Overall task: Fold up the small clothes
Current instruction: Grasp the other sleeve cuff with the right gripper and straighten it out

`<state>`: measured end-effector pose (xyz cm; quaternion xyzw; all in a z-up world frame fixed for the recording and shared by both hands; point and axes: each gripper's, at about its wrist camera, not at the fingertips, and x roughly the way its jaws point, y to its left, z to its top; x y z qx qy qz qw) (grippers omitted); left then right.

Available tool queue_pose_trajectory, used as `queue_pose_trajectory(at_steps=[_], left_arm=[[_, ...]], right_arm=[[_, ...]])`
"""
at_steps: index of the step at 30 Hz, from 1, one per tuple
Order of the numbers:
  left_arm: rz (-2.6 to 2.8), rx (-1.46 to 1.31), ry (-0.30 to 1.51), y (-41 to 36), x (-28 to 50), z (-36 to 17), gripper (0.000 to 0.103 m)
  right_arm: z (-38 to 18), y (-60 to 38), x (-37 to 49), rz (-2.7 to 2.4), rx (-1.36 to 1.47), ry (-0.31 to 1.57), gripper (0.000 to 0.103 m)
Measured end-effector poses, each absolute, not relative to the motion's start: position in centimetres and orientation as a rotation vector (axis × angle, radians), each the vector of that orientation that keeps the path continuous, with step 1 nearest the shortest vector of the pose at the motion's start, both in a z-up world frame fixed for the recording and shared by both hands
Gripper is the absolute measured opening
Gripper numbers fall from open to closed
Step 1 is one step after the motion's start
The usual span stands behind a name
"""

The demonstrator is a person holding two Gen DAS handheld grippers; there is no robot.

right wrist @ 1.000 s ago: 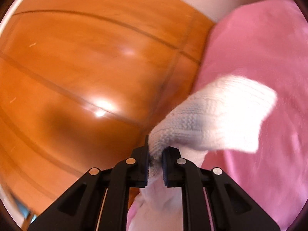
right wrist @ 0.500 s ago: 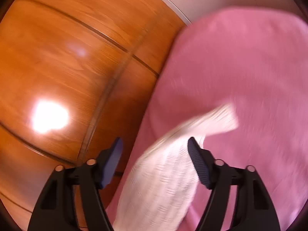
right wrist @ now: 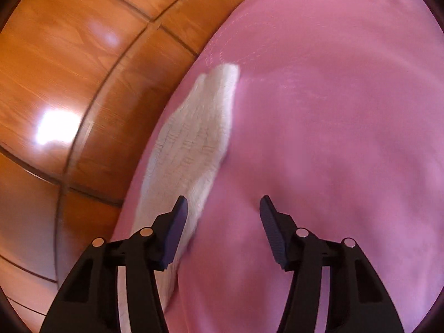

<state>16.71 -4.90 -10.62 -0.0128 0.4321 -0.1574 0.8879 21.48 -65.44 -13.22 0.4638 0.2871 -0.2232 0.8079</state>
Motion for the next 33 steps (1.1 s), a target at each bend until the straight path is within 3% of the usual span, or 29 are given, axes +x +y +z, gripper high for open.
queue_pose_trajectory(at_steps=[6, 7, 8, 9, 17, 25, 28, 30, 32, 33], left_arm=[[-0.323, -0.023, 0.898, -5.0, 16.8, -10.7, 0.099], [-0.323, -0.023, 0.898, -5.0, 16.8, -10.7, 0.099], [-0.323, -0.024, 0.899, -5.0, 16.8, -10.7, 0.099], [-0.323, -0.024, 0.898, -5.0, 16.8, -10.7, 0.099], [-0.327, -0.029, 0.898, -4.9, 16.9, -10.8, 0.099], [-0.325, -0.025, 0.908, -5.1, 17.1, -10.7, 0.099], [-0.327, -0.028, 0.911, -5.0, 17.2, -10.6, 0.099], [-0.333, -0.032, 0.921, -4.8, 17.3, -10.4, 0.099], [-0.352, -0.037, 0.944, -4.5, 17.3, -9.9, 0.099], [-0.358, -0.057, 0.95, -3.9, 17.1, -9.5, 0.099]], right_arm=[[-12.7, -66.7, 24.9, -0.541, 0.922, 0.647, 0.051], [-12.8, -67.0, 25.6, -0.547, 0.902, 0.66, 0.035], [-12.7, -67.0, 25.8, -0.561, 0.86, 0.694, 0.011], [-12.5, -66.9, 25.5, -0.582, 0.816, 0.721, 0.006], [-6.9, -65.7, 17.3, -0.666, 0.596, 0.612, 0.005], [-13.5, -65.5, 12.5, -0.864, 0.563, 0.801, 0.004], [-12.8, -64.7, 12.0, -0.887, 0.569, 0.816, 0.008], [-11.6, -64.2, 11.3, -0.833, 0.631, 0.786, 0.022], [-9.9, -62.5, 11.2, -0.782, 0.604, 0.754, 0.053], [-9.1, -61.3, 11.0, -0.745, 0.58, 0.745, 0.057]])
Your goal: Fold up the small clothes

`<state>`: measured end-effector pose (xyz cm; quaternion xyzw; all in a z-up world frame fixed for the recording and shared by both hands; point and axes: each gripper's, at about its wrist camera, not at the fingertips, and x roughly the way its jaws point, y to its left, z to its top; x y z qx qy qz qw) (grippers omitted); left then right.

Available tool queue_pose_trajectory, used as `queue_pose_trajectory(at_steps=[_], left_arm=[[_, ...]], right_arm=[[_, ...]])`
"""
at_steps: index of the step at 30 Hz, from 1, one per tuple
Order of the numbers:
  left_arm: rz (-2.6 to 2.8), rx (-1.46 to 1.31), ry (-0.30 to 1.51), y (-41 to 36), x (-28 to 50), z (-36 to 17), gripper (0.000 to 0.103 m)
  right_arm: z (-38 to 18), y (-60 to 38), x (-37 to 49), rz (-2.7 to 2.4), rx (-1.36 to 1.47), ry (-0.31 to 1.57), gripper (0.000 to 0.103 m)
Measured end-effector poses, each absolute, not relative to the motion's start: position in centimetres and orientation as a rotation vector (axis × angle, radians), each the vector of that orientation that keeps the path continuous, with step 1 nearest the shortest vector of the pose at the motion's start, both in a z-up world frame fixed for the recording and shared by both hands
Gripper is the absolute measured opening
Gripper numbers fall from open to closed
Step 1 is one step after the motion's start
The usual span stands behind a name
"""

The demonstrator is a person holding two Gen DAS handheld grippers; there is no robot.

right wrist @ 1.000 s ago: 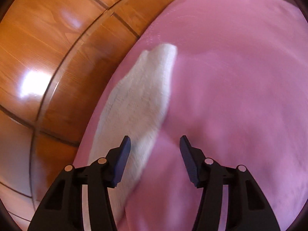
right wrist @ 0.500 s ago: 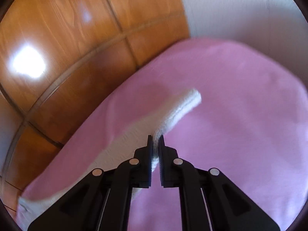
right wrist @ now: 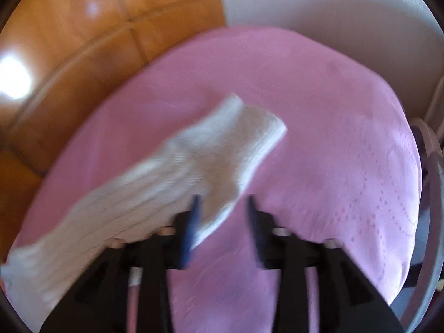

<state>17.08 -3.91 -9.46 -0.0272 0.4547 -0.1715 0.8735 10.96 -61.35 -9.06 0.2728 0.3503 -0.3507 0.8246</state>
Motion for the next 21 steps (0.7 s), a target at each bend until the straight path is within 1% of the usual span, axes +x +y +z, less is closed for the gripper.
queue_pose_trajectory(at_steps=[1, 5, 8, 10, 14, 15, 17, 20, 21], left_arm=[[-0.354, -0.074, 0.95, -3.5, 16.9, -9.2, 0.099], [-0.293, -0.165, 0.898, 1.4, 14.3, -6.6, 0.099], [-0.257, -0.202, 0.874, 5.3, 12.2, -5.4, 0.099], [-0.251, -0.261, 0.892, 8.5, 10.8, -5.3, 0.096], [-0.287, -0.399, 0.952, 12.5, 8.3, -6.3, 0.085], [-0.297, -0.429, 0.962, 13.0, 7.8, -6.7, 0.079], [-0.333, -0.495, 0.991, 13.8, 6.6, -7.6, 0.072], [-0.398, -0.569, 1.009, 13.4, 5.4, -8.5, 0.071], [-0.419, -0.58, 1.015, 13.0, 5.2, -8.7, 0.064]], right_arm=[[-8.6, -60.3, 10.7, -0.708, 0.568, 0.742, 0.061], [-7.5, -53.2, 9.3, -0.363, 0.56, 0.763, 0.061], [-7.9, -47.6, 8.1, -0.132, 0.552, 0.798, 0.061], [-9.0, -43.6, 7.2, 0.017, 0.565, 0.841, 0.061], [-11.4, -38.4, 5.8, 0.125, 0.53, 0.936, 0.061], [-11.8, -37.7, 5.4, 0.146, 0.535, 0.952, 0.061], [-12.7, -36.3, 4.4, 0.179, 0.53, 0.985, 0.059], [-12.9, -35.5, 2.9, 0.204, 0.516, 1.002, 0.059], [-12.9, -35.3, 2.4, 0.215, 0.518, 1.006, 0.059]])
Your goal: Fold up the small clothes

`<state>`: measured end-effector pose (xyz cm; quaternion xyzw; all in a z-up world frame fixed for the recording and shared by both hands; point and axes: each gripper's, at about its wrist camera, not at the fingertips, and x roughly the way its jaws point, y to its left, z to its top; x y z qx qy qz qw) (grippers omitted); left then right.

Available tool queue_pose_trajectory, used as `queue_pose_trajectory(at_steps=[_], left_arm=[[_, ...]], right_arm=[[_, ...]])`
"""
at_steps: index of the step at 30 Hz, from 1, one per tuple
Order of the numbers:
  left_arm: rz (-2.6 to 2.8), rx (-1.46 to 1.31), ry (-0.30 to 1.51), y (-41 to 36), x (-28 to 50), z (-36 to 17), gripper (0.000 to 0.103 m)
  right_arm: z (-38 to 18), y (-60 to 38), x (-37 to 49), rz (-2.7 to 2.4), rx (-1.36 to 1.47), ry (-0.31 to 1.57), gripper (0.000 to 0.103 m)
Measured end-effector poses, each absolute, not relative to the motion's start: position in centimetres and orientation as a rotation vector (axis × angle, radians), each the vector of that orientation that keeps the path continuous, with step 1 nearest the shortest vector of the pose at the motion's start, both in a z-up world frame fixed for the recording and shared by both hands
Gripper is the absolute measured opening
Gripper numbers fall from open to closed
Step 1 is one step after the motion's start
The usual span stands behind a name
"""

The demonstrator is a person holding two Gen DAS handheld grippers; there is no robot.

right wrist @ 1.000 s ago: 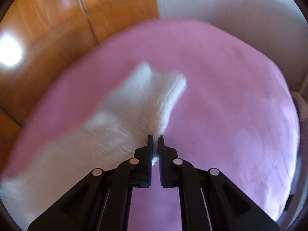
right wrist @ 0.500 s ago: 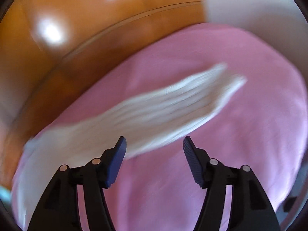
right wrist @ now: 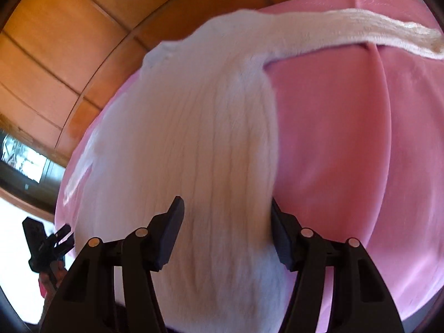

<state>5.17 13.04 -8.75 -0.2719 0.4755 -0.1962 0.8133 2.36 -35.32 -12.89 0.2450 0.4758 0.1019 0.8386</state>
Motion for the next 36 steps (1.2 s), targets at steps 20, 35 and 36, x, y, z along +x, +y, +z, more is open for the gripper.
queue_pose_trajectory(at_steps=[20, 35, 36], left_arm=[[-0.298, -0.422, 1.012, 14.3, 3.1, -5.7, 0.006], [-0.293, -0.147, 0.941, 3.1, 12.4, -6.3, 0.067], [-0.282, -0.132, 0.957, 2.7, 12.9, -7.0, 0.071]], right_arm=[[-12.2, -35.8, -4.8, 0.16, 0.283, 1.078, 0.005], [-10.6, -53.0, -1.7, -0.161, 0.798, 0.771, 0.053], [-10.9, -54.8, -1.3, -0.201, 0.84, 0.746, 0.053]])
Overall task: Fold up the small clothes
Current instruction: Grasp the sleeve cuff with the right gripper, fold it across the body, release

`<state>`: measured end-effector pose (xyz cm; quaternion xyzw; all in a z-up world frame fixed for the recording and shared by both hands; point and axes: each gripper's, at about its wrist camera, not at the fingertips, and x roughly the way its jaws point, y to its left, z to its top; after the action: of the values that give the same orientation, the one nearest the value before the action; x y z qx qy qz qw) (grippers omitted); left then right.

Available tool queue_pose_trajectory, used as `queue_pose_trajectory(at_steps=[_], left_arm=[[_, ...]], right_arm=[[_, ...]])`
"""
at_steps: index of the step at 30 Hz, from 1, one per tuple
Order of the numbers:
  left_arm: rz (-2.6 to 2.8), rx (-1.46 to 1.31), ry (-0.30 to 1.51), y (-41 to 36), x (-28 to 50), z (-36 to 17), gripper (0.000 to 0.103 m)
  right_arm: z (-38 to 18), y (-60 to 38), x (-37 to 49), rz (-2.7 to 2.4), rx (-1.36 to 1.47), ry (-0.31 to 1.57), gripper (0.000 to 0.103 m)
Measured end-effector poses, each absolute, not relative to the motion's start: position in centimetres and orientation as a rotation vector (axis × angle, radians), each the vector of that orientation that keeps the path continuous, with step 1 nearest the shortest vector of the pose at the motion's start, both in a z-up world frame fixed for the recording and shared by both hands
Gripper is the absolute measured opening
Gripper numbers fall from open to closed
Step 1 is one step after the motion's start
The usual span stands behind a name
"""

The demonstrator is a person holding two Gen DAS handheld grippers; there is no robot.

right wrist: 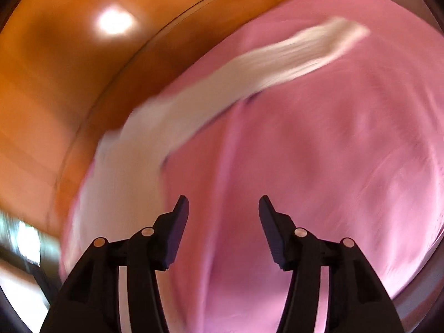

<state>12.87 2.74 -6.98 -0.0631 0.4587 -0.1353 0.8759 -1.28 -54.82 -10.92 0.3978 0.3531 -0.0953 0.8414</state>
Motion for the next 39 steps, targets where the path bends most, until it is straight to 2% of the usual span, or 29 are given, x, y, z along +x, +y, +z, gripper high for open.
queue_pose_trajectory(at_steps=[1, 6, 10, 13, 15, 16, 17, 20, 25, 29, 34, 37, 39], left_arm=[[-0.275, -0.126, 0.972, 2.5, 13.2, -7.5, 0.072], [-0.291, -0.068, 0.992, 1.1, 13.9, -9.1, 0.099], [-0.274, -0.004, 0.984, 0.3, 13.8, -9.4, 0.099], [-0.276, -0.027, 0.984, 0.5, 13.9, -9.3, 0.099], [-0.272, -0.026, 0.979, 0.4, 13.8, -9.4, 0.099], [-0.271, -0.024, 0.976, 0.3, 13.8, -9.4, 0.099], [-0.27, -0.024, 0.974, 0.3, 13.8, -9.5, 0.099], [-0.269, -0.03, 0.978, 0.2, 13.8, -9.5, 0.099], [-0.273, -0.052, 1.007, 0.3, 14.4, -9.1, 0.099], [-0.294, -0.144, 1.025, 1.3, 15.0, -8.3, 0.099], [-0.306, -0.262, 0.975, 2.8, 15.3, -6.8, 0.099], [-0.314, -0.305, 0.944, 3.5, 15.8, -5.7, 0.099], [-0.327, -0.312, 0.944, 3.7, 16.6, -5.2, 0.099]], right_arm=[[-11.1, -56.6, -0.9, -0.246, 0.877, 0.72, 0.052], [-12.4, -65.0, 1.7, -0.436, 1.033, 0.615, 0.05], [-13.7, -68.8, 4.7, -0.536, 1.087, 0.602, 0.043], [-13.6, -69.8, 6.8, -0.567, 1.071, 0.607, 0.042], [-13.4, -70.6, 8.5, -0.594, 1.024, 0.644, 0.034], [-13.2, -70.9, 9.1, -0.604, 1.008, 0.667, 0.014], [-12.8, -70.9, 9.6, -0.613, 0.998, 0.683, 0.006], [-9.9, -69.4, 10.1, -0.523, 0.987, 0.594, 0.006], [-2.7, -61.3, 13.6, -0.222, 0.857, 0.511, 0.006], [0.5, -52.6, 17.5, -0.012, 0.758, 0.513, 0.006], [0.5, -39.9, 21.9, 0.223, 0.639, 0.594, 0.006], [-1.7, -31.0, 24.1, 0.353, 0.534, 0.694, 0.006], [-3.2, -27.1, 24.8, 0.403, 0.483, 0.749, 0.01]])
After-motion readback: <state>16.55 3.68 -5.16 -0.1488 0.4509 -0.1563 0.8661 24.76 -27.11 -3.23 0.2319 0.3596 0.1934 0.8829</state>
